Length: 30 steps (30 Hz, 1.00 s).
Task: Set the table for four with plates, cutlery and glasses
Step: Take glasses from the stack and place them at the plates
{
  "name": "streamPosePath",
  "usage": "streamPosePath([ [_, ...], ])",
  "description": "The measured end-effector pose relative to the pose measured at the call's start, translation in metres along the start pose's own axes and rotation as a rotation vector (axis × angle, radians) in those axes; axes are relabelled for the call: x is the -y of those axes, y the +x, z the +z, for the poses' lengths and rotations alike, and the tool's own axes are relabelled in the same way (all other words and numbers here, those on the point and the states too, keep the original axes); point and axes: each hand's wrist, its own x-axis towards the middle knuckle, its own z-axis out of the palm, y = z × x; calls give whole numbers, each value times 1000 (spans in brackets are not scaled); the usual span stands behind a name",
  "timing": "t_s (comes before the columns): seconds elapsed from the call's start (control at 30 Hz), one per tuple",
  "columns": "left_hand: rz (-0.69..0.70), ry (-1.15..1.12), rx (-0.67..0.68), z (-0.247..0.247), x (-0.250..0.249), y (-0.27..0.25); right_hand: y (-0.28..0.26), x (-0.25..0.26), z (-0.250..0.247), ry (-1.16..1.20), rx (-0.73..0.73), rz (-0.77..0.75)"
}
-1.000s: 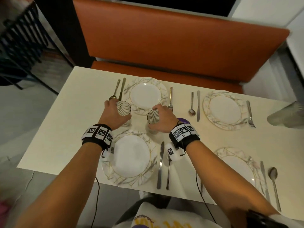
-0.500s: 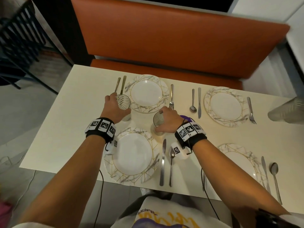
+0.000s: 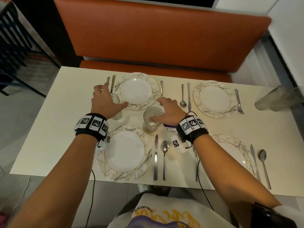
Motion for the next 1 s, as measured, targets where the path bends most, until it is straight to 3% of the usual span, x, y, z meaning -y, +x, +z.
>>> streamPosePath([
  [0.13,106,-25,-4,5,-40,-5,-17,-26,-19,46,-112,-21],
  [0.37,320,-119,179,51,-162,-22,-62,-106,-71,137,-310,11],
  [0.7,537,-90,392,166,-388,-50,-130,-306,-181,135,-467,184],
  [1.0,643,-15,435,267,-559,-51,-128,-461,-285,-157,-478,386],
])
